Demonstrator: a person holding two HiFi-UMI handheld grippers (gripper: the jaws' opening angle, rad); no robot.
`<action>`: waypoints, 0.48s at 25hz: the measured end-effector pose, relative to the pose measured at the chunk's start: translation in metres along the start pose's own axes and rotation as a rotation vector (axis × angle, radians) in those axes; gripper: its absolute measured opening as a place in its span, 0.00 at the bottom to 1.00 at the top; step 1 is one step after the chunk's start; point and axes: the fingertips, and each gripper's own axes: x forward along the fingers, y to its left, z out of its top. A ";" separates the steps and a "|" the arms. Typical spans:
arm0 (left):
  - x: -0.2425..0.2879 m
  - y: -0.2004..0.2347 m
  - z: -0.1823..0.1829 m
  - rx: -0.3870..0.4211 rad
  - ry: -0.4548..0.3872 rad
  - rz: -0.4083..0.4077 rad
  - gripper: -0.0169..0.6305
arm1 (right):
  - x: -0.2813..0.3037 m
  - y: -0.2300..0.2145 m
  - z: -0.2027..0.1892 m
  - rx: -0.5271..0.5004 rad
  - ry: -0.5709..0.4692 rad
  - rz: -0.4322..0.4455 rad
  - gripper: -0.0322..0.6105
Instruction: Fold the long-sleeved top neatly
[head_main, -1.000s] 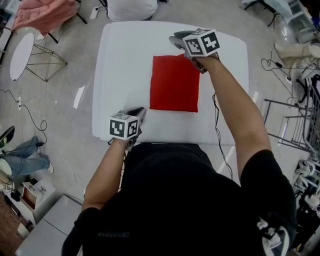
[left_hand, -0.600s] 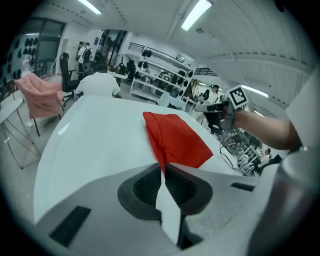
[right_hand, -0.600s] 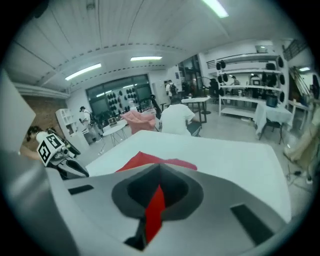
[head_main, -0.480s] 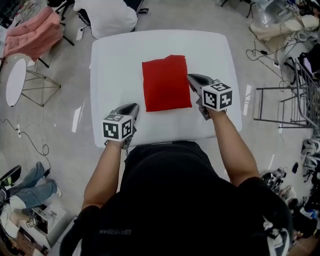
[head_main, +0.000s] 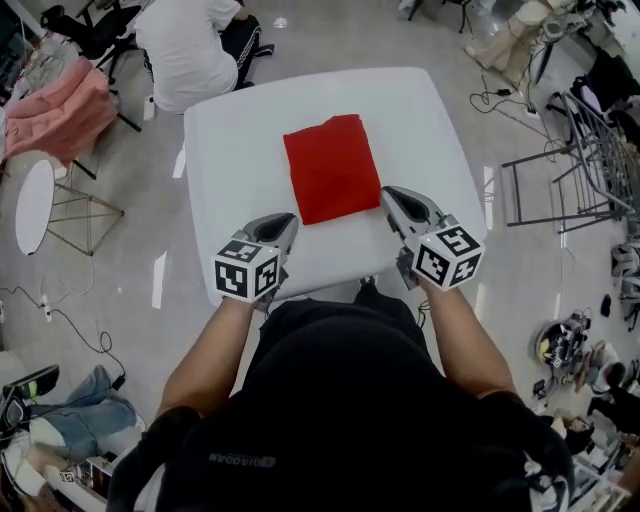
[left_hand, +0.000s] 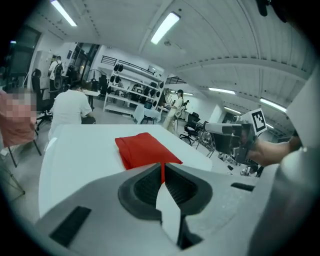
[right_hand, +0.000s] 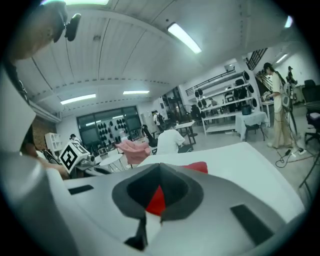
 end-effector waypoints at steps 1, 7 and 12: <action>-0.002 -0.006 0.002 0.019 -0.004 -0.015 0.06 | -0.007 0.005 0.001 0.003 -0.022 -0.003 0.05; -0.015 -0.029 0.004 0.054 -0.039 -0.012 0.06 | -0.028 0.021 -0.008 -0.015 -0.060 0.034 0.05; -0.027 -0.056 -0.007 0.022 -0.080 0.029 0.06 | -0.040 0.026 -0.024 -0.085 0.014 0.087 0.05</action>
